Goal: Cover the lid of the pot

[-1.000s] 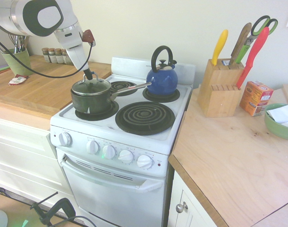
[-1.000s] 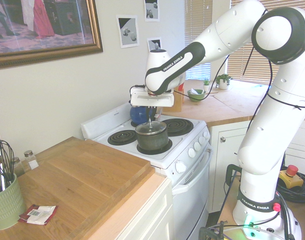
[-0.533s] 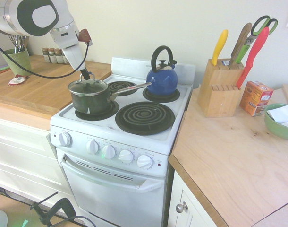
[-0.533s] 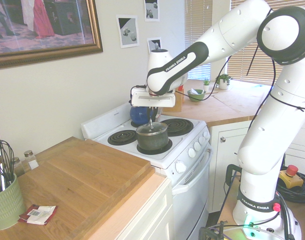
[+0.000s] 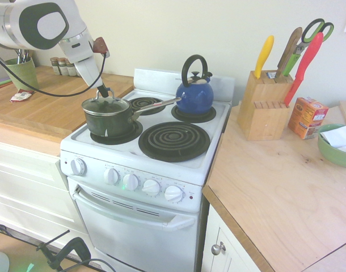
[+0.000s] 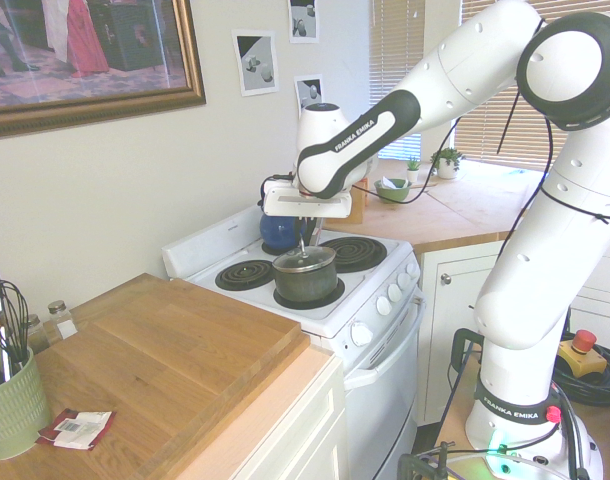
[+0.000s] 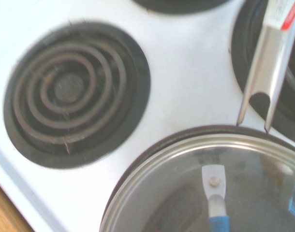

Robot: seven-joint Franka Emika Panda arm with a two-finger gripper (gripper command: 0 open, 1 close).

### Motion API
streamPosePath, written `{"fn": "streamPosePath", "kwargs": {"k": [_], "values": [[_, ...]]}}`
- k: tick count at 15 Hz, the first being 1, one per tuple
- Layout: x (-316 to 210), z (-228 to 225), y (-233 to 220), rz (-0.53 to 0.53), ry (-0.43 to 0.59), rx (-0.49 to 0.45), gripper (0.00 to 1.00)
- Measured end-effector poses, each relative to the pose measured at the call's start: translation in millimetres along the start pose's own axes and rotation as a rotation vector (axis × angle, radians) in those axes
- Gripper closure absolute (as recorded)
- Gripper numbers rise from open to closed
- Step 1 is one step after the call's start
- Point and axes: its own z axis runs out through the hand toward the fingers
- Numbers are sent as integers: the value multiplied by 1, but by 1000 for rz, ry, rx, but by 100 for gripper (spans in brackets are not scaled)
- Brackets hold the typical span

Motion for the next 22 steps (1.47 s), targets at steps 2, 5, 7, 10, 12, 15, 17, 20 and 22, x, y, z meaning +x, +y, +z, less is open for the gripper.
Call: {"fn": "streamPosePath", "kwargs": {"k": [2, 5, 7, 10, 12, 15, 17, 20, 22], "values": [[-5, -4, 11, -3, 11, 37, 100], [-5, -11, 25, 0, 22, 59, 100], [-7, -9, 32, -6, 27, 68, 100], [-12, -9, 32, -17, 30, 88, 100], [-13, -10, 29, -20, 35, 95, 100], [-8, -12, 12, -4, 40, 109, 100], [-3, -12, -2, 7, 41, 116, 100], [1, -2, -6, 14, 40, 96, 100], [3, 5, -1, 16, 41, 81, 100]]}}
